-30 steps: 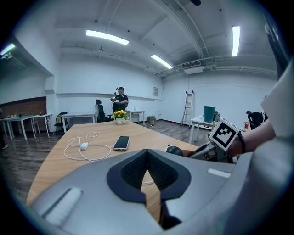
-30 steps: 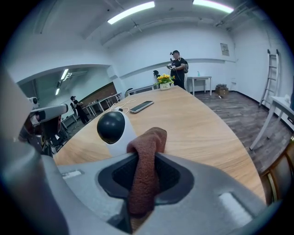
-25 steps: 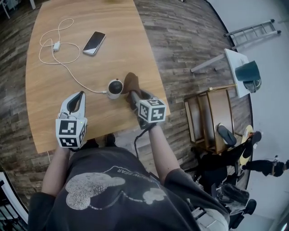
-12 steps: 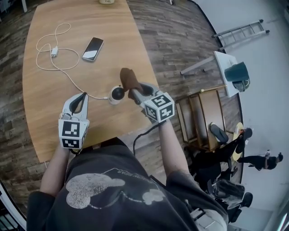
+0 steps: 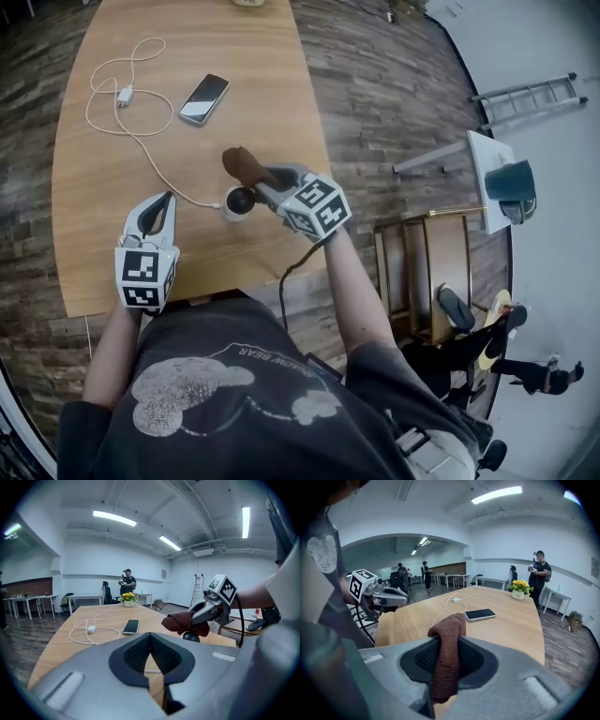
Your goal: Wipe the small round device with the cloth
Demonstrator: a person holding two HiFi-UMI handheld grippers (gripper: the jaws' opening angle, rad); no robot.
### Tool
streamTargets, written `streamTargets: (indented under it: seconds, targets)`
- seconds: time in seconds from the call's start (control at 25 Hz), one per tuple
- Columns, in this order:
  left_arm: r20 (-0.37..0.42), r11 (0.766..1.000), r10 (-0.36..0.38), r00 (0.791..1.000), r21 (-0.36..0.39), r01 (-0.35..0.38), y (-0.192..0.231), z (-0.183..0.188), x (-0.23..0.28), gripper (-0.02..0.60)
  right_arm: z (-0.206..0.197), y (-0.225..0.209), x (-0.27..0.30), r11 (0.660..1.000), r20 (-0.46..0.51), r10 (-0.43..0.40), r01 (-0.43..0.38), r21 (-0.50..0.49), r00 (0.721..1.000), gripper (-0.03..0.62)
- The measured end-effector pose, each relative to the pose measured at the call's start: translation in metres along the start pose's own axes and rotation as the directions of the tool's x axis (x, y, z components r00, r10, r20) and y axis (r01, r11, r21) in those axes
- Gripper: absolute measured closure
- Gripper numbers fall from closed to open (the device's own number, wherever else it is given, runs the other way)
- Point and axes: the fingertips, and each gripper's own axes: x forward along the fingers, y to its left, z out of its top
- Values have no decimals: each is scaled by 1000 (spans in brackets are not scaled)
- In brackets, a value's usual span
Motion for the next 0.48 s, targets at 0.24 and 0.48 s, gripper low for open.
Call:
streamTargets:
  seconds: [0.24,0.48]
  targets:
    - [-10,997,74,997,-9,-74,-5,-1,1,562,-5,-8,15,987,-23,159,-159,-11,987,520]
    - [-24,991,133,991,1,-133,-6,-1,0,563,-21,-11,36,956,-80,291,-293,-14,954,520]
